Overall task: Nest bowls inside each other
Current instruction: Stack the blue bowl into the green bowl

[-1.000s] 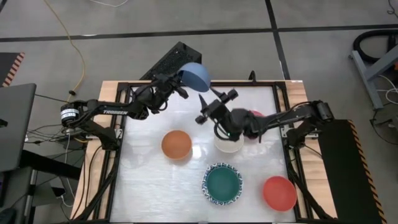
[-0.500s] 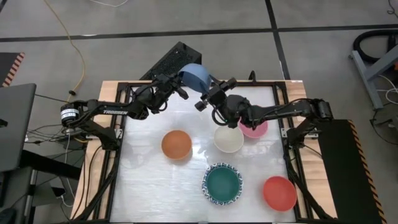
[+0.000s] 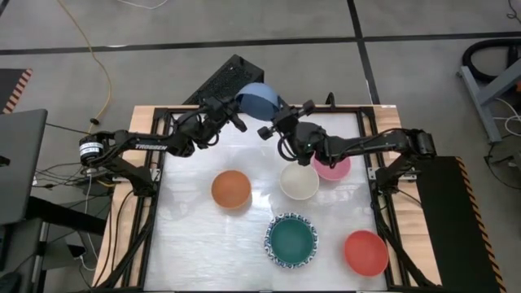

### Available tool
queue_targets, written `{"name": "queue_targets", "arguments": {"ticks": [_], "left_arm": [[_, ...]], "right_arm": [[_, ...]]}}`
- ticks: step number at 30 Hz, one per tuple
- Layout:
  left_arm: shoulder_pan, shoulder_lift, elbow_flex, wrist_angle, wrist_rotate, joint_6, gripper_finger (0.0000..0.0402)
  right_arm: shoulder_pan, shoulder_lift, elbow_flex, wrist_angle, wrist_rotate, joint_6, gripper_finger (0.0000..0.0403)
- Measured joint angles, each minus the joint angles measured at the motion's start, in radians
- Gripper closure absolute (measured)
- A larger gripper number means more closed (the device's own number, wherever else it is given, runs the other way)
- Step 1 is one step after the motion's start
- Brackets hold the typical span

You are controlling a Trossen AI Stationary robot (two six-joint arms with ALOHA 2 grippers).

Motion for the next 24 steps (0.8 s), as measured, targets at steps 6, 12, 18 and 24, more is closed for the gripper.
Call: {"name": "queue_targets", "arguments": {"ticks": [6,12,18,24], "left_arm": [[-0.020,-0.001,0.000,-0.015,0.026,0.039,0.0363],[-0.035,-0.002,0.000,-0.051,0.067,0.105,0.0274],[-0.036,-0.012,0.000,-0.164,0.066,0.178,0.0185],[-0.035,-0.013,0.000,-0.222,0.053,0.189,0.0129]], "right_arm": [[0.000,0.000,0.000,-0.020,0.072,0.005,0.0385],[-0.030,0.000,0.000,-0.140,0.073,0.137,0.0396],[-0.071,0.002,0.000,-0.284,0.016,0.278,0.0396],[-0.160,-0.001,0.000,-0.368,-0.141,0.397,0.0396]]}}
